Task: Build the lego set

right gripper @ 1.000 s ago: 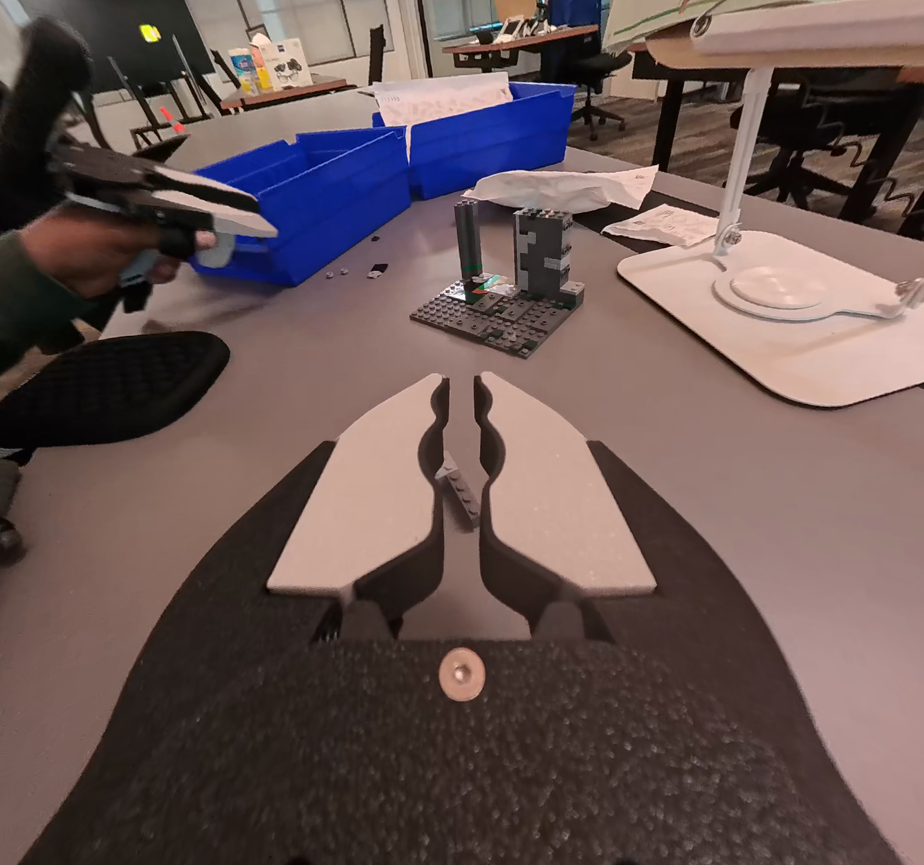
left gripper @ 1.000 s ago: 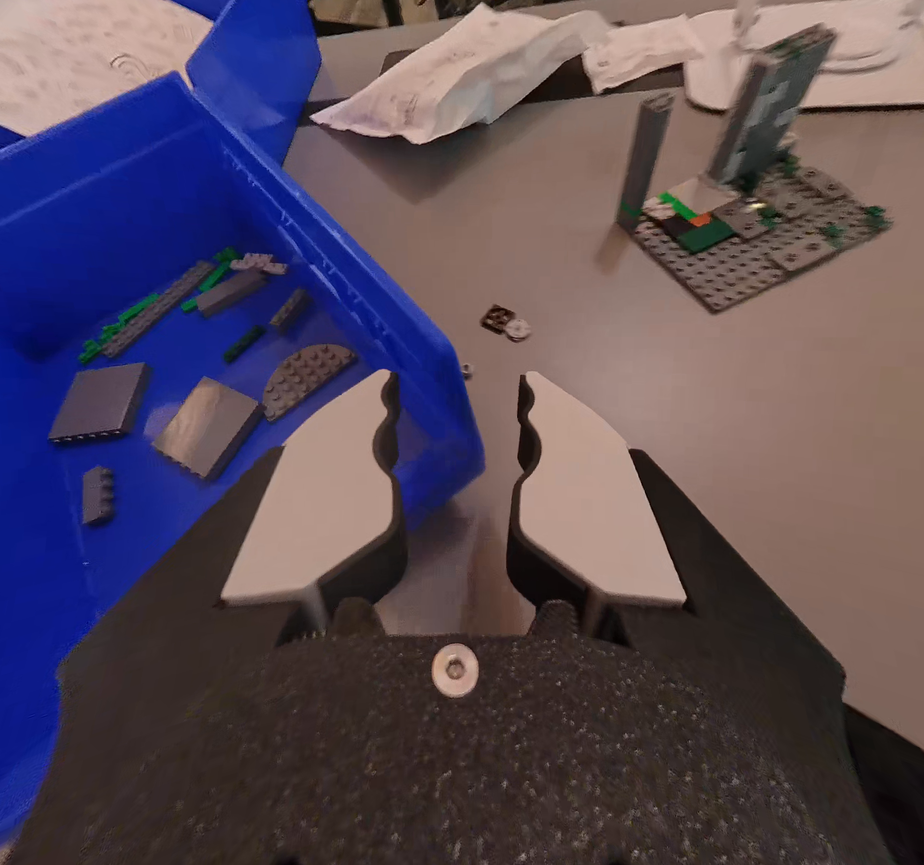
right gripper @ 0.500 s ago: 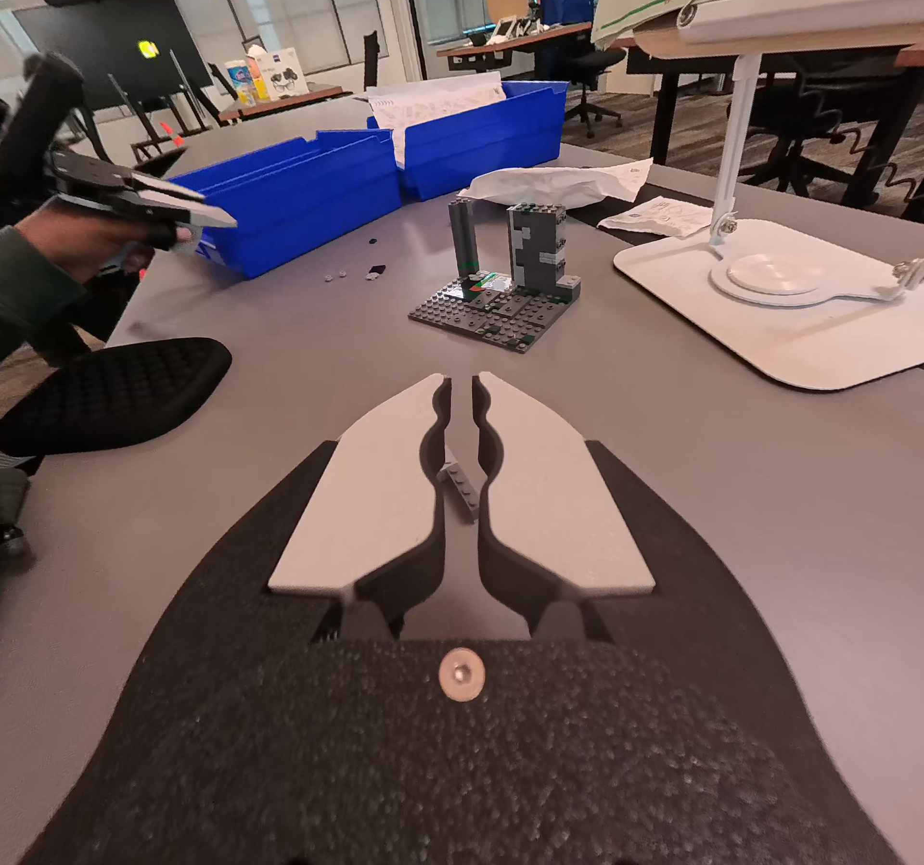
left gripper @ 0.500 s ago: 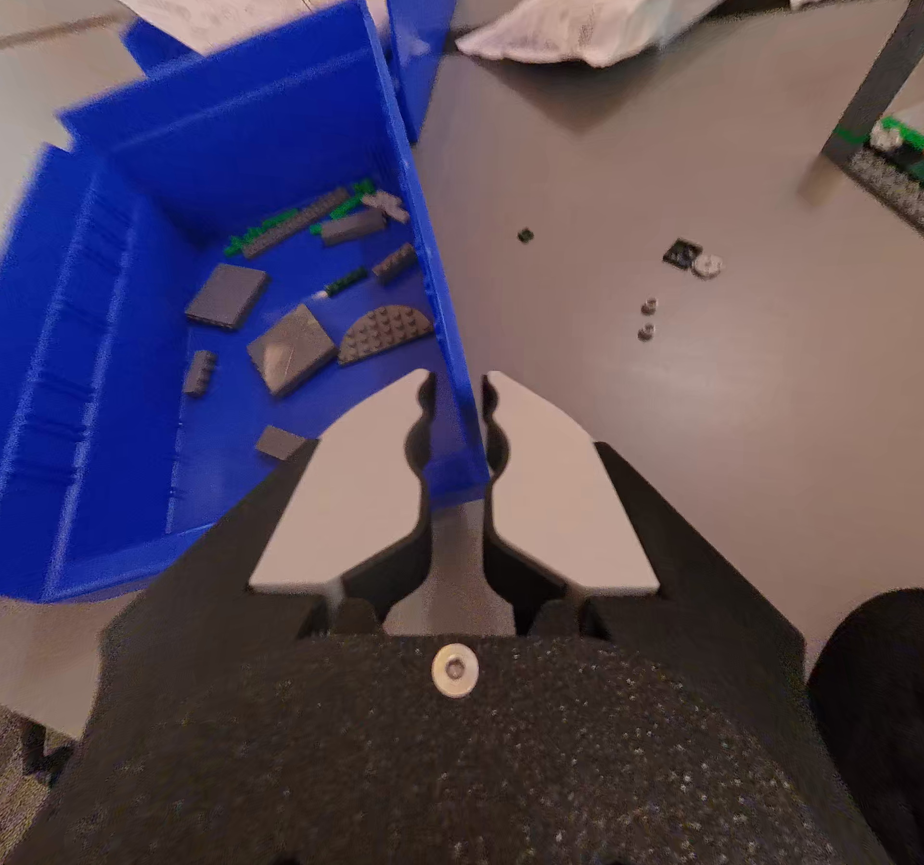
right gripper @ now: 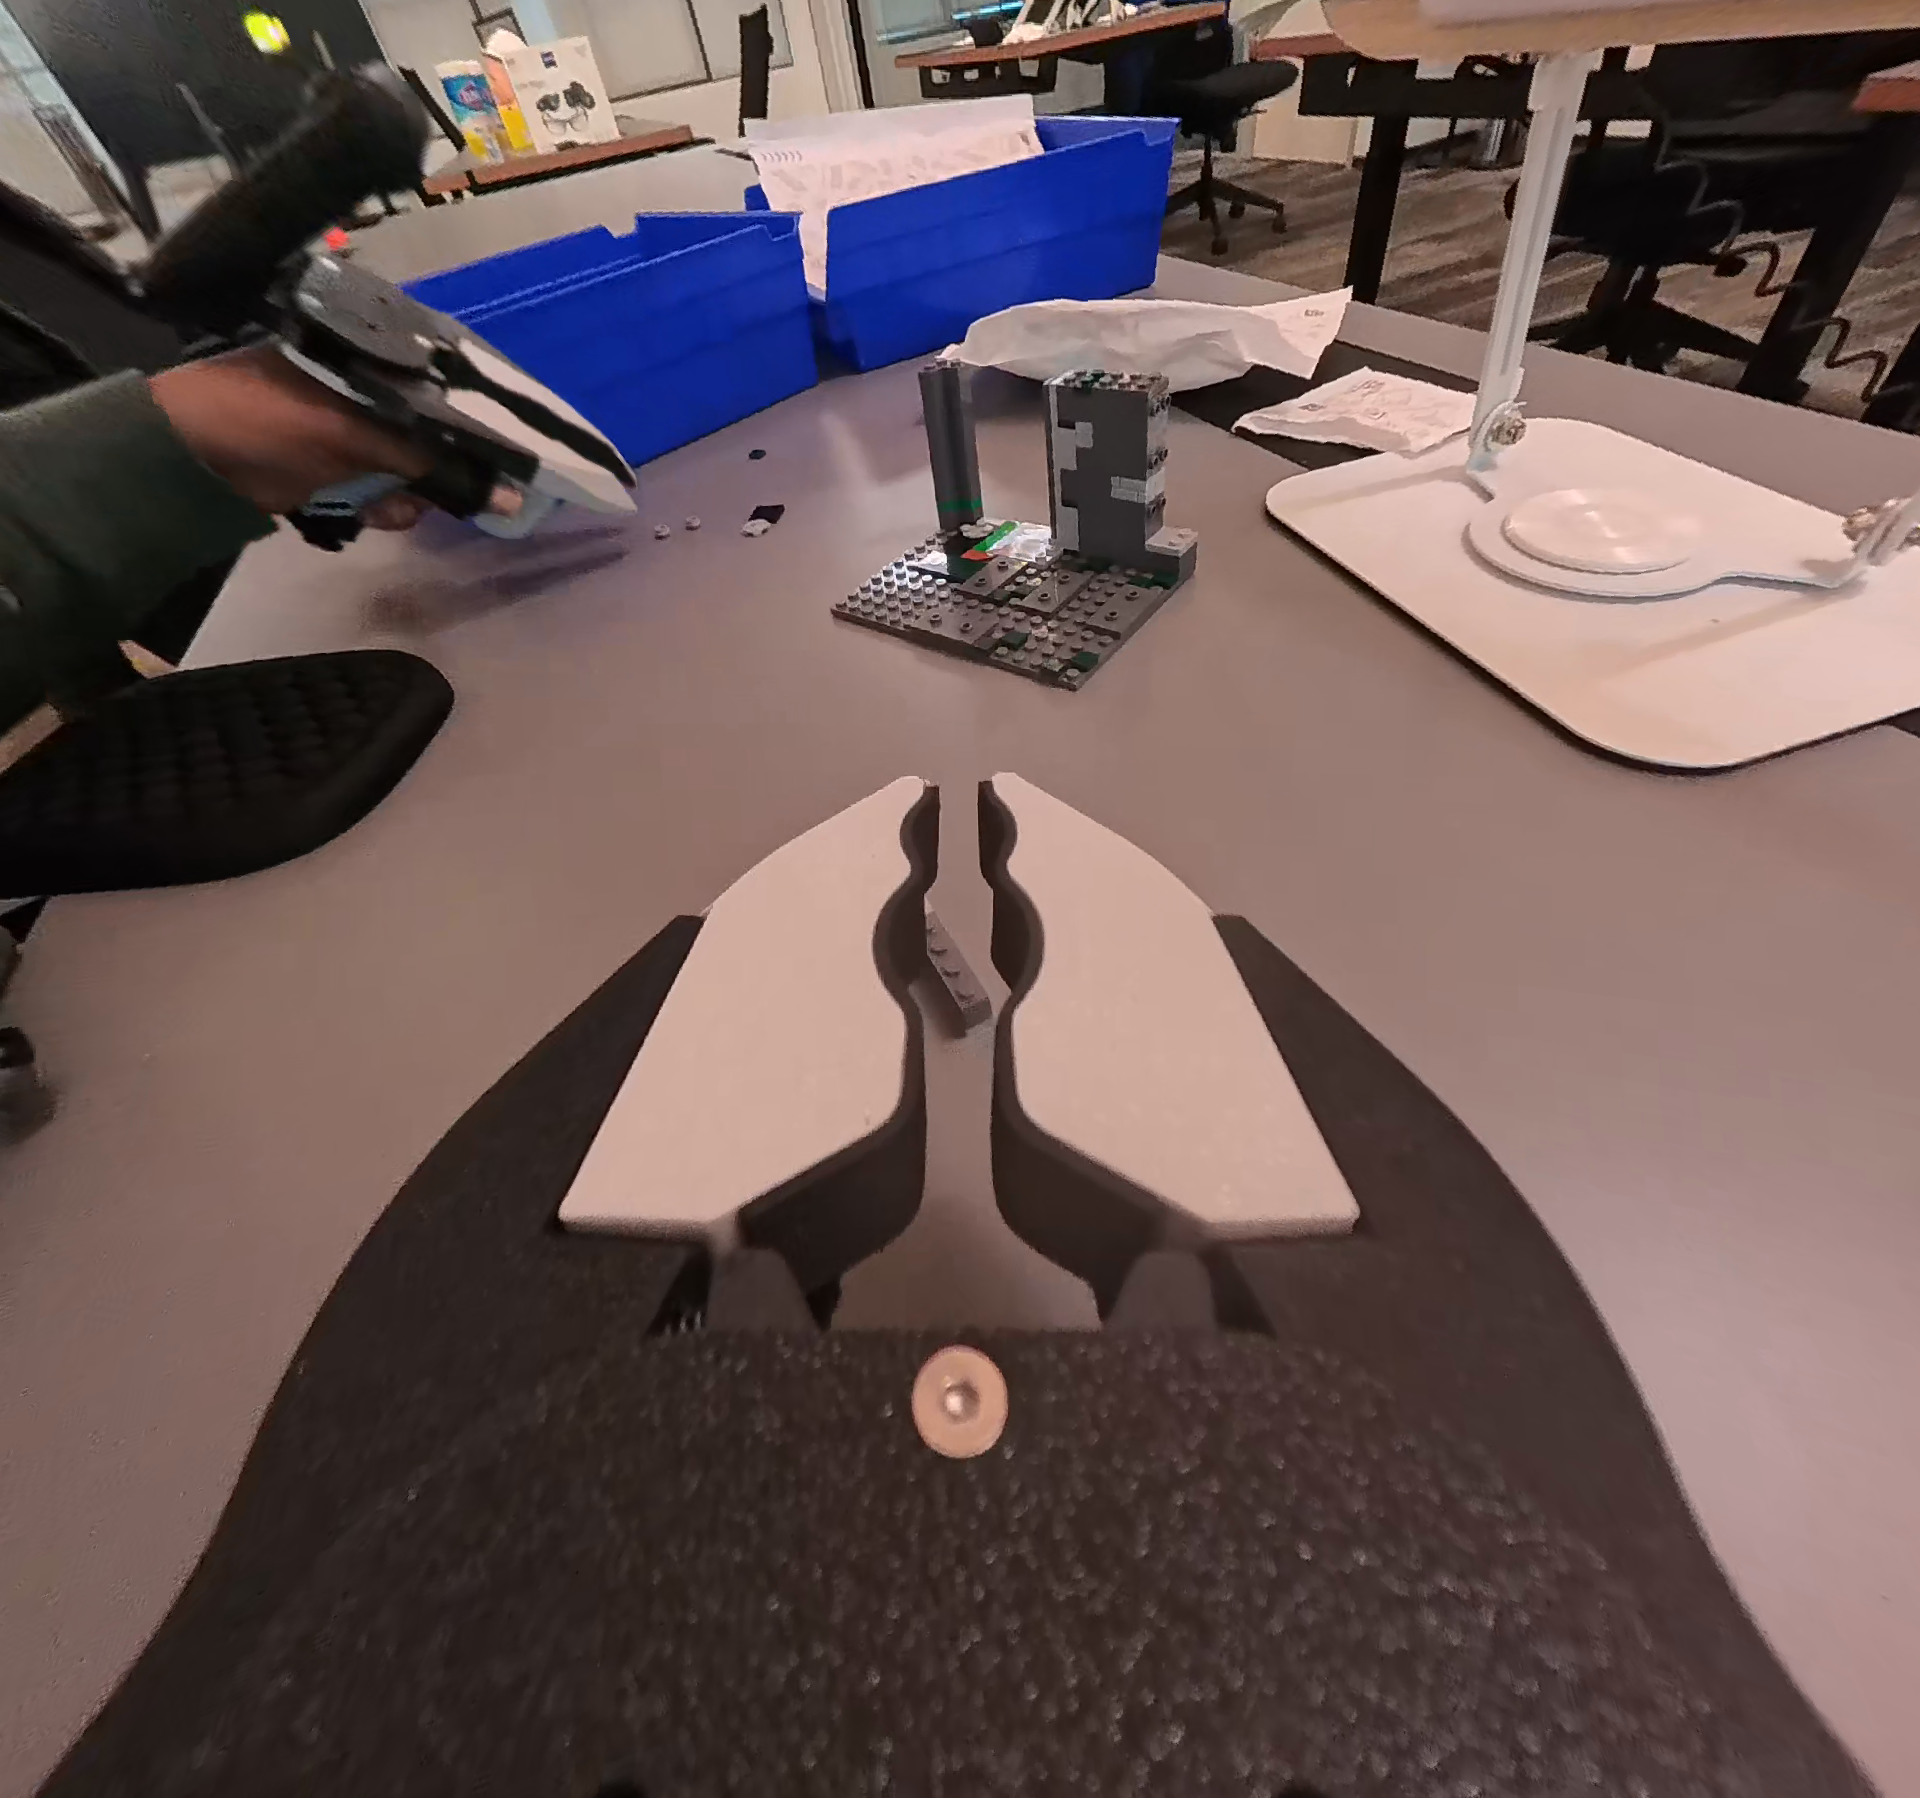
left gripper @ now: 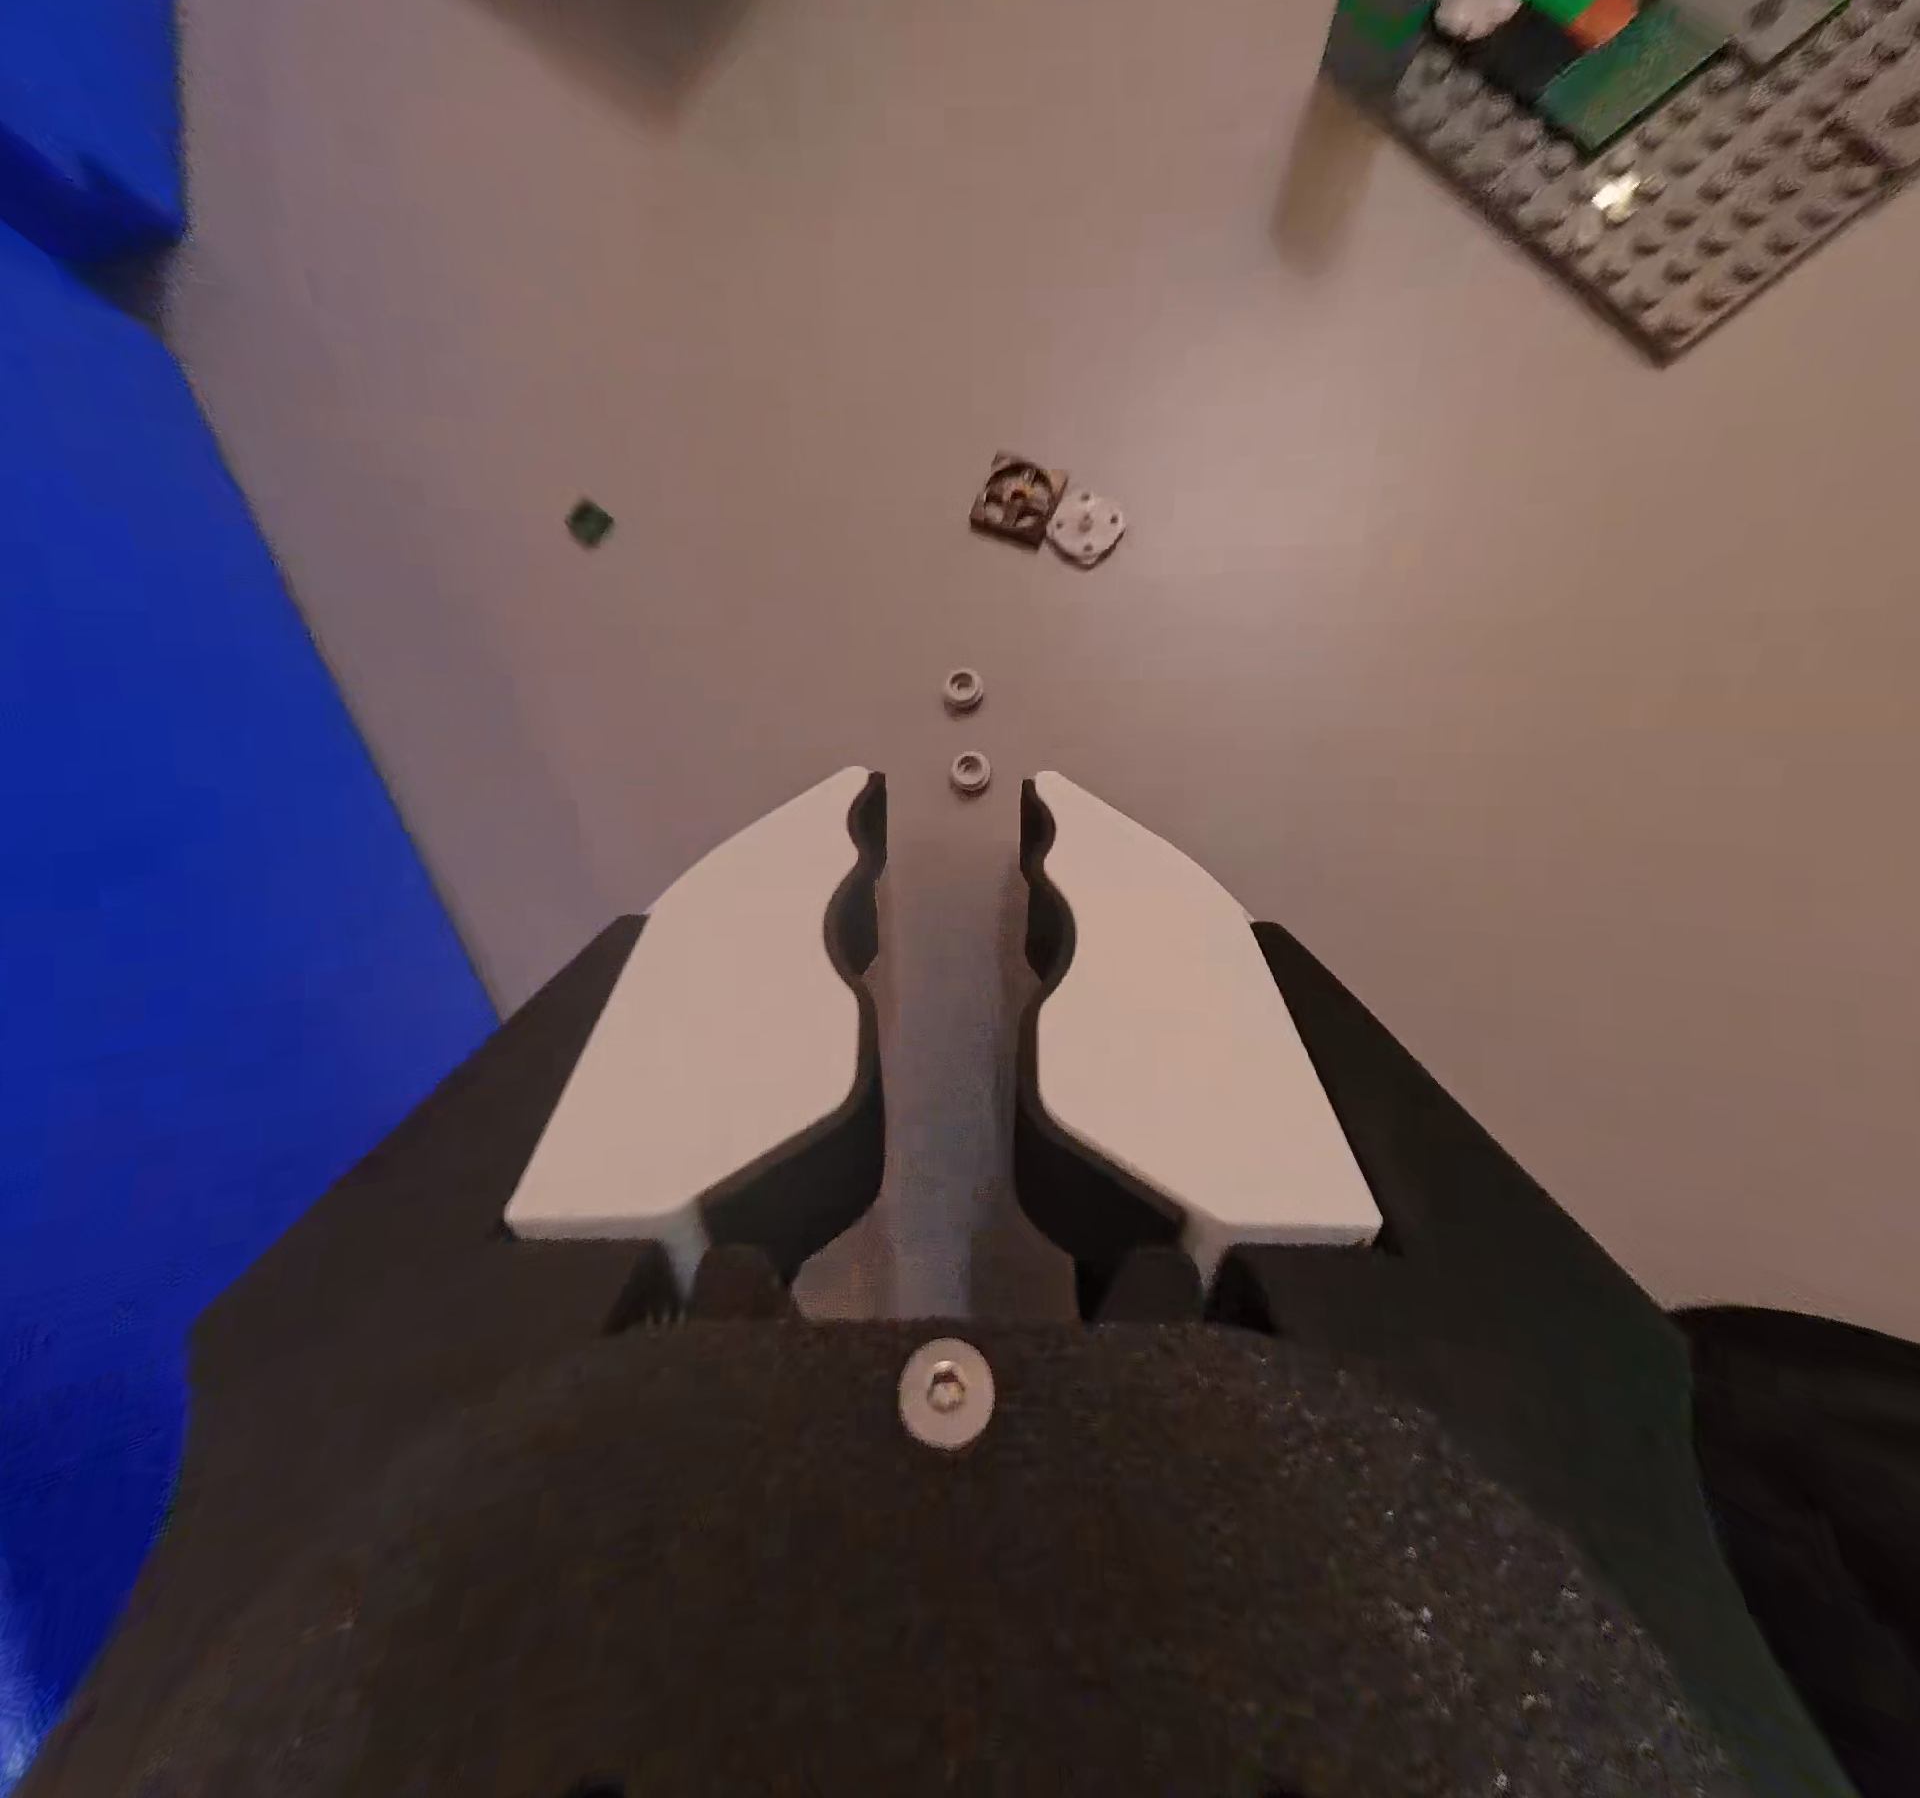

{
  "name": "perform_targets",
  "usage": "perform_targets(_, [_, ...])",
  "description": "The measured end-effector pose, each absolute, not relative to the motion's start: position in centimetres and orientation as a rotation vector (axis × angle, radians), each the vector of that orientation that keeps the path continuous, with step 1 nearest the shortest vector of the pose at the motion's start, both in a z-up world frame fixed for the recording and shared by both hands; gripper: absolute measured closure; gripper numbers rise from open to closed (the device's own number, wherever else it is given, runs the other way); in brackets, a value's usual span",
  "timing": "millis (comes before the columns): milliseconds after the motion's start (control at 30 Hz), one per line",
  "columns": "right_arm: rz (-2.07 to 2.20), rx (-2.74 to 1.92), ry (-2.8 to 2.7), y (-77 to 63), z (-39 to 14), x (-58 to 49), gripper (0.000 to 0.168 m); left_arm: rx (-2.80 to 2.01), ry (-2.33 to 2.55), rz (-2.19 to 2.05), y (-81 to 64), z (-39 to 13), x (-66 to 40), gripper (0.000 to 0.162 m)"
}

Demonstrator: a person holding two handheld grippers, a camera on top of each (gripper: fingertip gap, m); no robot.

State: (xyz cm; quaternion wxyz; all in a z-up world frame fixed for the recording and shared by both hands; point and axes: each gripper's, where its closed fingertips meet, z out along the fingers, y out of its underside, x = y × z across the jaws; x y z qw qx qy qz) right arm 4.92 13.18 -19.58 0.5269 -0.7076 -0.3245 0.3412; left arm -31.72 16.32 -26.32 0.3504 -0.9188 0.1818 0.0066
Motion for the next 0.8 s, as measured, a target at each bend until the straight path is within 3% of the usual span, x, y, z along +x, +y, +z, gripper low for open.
perform_targets(433, [0.827, -1.713, -0.761, 13.4, -20.3, 5.1, 0.162, -2.403, 0.515, -0.147, 16.7, -27.8, -30.5, 0.155])
perform_targets(800, [0.702, -1.441, -1.0, 10.3, -17.4, 0.8, 0.158, -1.638, 0.722, -1.496, 9.8, -13.4, -7.3, 0.156])
